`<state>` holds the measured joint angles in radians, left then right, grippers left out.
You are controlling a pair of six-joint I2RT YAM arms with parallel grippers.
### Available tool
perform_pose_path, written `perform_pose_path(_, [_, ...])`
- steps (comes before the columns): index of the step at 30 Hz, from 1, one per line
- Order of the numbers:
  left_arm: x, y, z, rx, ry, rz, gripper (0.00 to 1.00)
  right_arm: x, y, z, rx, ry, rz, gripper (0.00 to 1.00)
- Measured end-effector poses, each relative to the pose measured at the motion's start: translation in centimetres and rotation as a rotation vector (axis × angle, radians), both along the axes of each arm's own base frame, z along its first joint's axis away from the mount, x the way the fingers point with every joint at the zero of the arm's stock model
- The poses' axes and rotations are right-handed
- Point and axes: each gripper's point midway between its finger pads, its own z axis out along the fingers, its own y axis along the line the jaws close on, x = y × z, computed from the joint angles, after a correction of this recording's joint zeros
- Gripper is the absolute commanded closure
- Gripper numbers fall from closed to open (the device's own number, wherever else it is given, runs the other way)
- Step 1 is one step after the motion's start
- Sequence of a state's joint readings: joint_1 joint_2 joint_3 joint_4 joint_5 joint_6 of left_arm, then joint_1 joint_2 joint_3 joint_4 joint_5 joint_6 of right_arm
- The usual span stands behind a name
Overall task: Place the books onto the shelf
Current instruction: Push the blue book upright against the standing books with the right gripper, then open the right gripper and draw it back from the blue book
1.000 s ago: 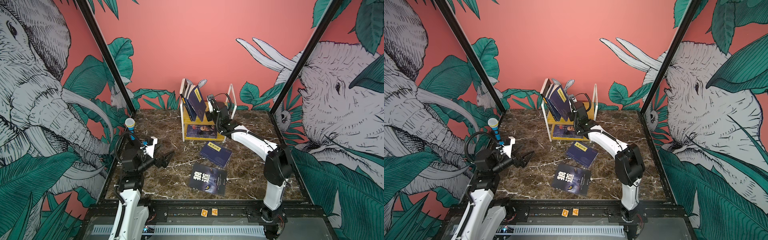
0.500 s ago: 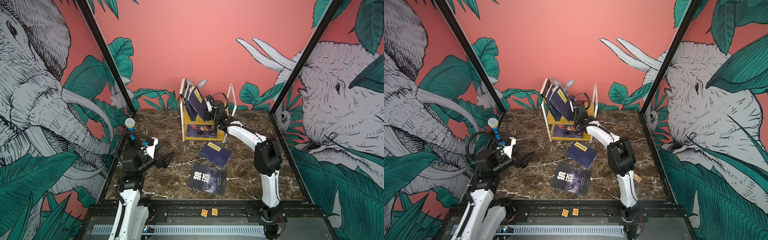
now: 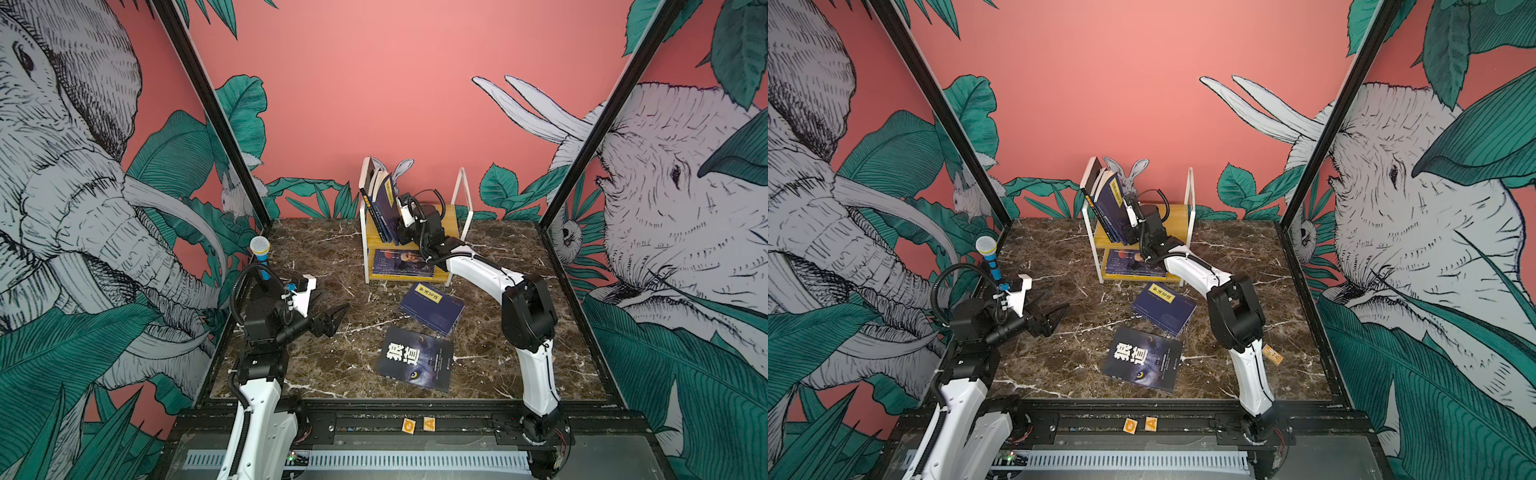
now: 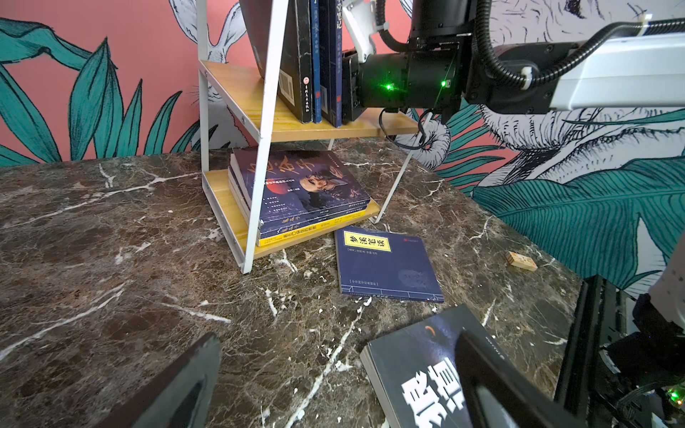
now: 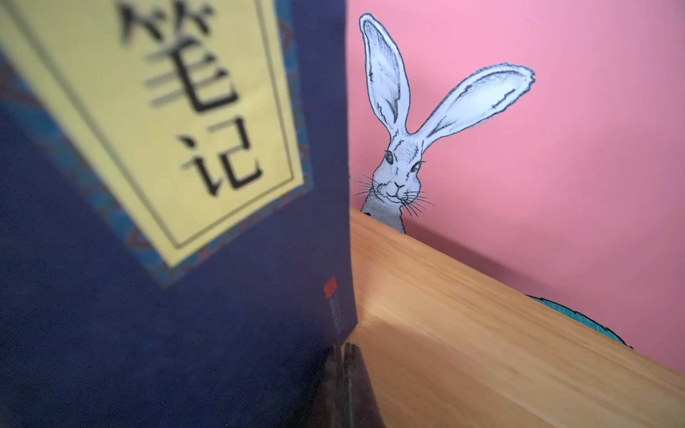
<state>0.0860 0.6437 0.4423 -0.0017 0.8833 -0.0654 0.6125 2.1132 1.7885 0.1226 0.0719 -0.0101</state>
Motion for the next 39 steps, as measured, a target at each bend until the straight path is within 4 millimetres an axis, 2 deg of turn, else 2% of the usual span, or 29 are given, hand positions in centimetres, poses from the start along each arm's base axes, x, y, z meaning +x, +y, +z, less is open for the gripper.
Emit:
perform_pose_path(17, [0.0, 0.0, 0.1, 0.000, -0.003, 0.001, 0.01, 1.2, -1.9, -0.2, 0.098, 0.052, -0.256, 1.00])
perform_pose_path(30, [-0.1, 0.0, 0.1, 0.001, -0.007, -0.001, 0.00, 2.4, -1.3, -0.1, 0.113, 0.060, -0.308, 1.00])
perform_pose_path(39, [-0.1, 0.0, 0.1, 0.003, -0.008, -0.002, 0.01, 1.8, -2.1, -0.1, 0.048, 0.053, -0.289, 1.00])
